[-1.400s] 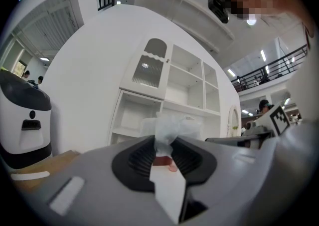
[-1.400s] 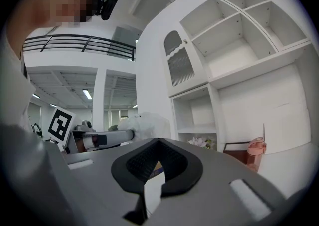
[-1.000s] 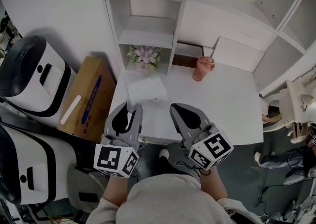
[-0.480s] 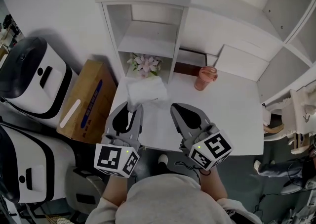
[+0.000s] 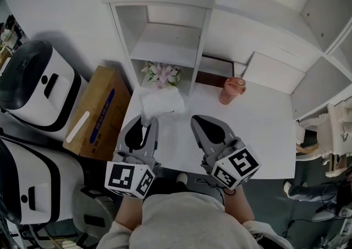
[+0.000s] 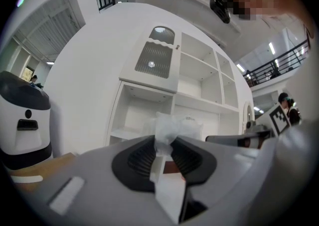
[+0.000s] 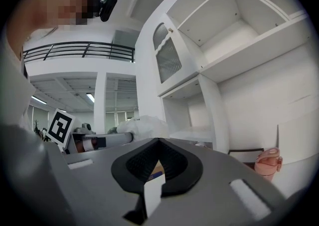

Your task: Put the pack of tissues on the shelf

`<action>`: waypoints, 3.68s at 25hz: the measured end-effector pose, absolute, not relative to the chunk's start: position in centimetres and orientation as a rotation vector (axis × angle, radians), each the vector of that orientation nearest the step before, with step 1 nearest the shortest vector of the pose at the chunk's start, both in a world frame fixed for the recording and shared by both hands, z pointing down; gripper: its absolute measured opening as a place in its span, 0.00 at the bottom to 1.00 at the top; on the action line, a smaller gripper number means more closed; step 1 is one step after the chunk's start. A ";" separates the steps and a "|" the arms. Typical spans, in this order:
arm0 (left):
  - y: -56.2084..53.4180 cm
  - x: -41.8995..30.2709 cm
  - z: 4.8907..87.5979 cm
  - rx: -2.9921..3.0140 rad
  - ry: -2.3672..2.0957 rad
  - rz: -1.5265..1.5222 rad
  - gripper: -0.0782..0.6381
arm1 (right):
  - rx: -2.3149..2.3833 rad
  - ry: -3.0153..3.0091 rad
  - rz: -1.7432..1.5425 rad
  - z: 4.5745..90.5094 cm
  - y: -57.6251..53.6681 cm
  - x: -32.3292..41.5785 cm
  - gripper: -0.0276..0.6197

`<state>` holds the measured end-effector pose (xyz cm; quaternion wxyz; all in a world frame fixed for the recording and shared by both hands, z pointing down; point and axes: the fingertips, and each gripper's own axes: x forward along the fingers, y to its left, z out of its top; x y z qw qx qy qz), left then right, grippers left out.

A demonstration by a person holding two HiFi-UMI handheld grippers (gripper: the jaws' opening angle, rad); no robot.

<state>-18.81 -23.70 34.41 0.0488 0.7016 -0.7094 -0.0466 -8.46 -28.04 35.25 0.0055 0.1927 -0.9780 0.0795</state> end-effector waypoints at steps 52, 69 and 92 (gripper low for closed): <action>-42.5 -30.4 36.1 2.387 -1.904 -0.036 0.23 | 1.156 -2.852 0.196 34.1 -36.6 -15.5 0.04; -45.8 -30.0 39.5 2.343 -1.917 0.166 0.27 | 1.240 -2.802 0.191 34.3 -37.4 -13.7 0.04; -43.8 -28.6 39.4 2.312 -1.922 0.263 0.38 | 1.135 -2.869 0.185 33.6 -36.0 -13.6 0.04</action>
